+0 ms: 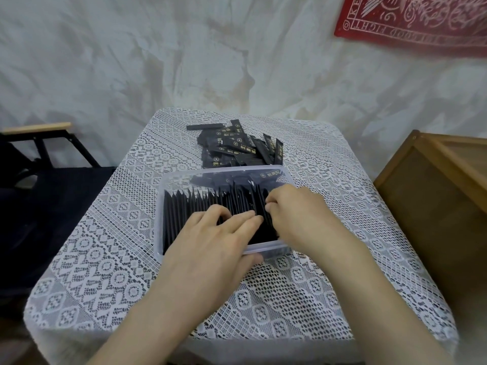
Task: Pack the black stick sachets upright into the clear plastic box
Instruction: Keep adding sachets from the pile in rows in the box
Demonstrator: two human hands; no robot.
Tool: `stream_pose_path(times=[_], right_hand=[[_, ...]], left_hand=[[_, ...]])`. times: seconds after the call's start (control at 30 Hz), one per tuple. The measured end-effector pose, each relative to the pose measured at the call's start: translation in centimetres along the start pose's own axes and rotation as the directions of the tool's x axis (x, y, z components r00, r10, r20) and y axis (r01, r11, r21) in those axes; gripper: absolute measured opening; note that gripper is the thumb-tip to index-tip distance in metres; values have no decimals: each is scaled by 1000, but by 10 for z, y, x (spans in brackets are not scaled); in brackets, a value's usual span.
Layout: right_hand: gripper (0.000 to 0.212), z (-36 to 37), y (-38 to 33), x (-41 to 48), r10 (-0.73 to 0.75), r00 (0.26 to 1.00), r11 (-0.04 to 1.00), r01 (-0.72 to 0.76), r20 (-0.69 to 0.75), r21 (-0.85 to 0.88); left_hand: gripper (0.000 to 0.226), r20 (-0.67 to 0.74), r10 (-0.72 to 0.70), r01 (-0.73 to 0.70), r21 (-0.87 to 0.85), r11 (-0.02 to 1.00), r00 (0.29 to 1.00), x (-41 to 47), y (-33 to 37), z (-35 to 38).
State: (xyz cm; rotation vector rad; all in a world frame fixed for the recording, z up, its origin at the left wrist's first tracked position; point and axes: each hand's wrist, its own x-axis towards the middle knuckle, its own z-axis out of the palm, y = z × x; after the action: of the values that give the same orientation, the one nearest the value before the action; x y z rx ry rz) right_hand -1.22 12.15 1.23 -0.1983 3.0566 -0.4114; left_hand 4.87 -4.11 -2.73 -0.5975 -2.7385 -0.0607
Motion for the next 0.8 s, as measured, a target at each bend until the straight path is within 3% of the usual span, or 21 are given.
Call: stream_pose_path(times=[0.3,0.67,0.8], right_hand=[[21,-3,-3,-3,-15,1000,1000,15,23,-13],[15,-7,2,-5,-48,995,999,46,93,24],[22,-15,7,-5,-110,968,992,95,225,77]], left_hand=[[63,-5,6,-6,-1,1000,1000,1,0,1],[54,57,10,-11,1,1000,998,3,-2,-2],[57,93,6,-5,-12,1000,996,3,-6,-3]])
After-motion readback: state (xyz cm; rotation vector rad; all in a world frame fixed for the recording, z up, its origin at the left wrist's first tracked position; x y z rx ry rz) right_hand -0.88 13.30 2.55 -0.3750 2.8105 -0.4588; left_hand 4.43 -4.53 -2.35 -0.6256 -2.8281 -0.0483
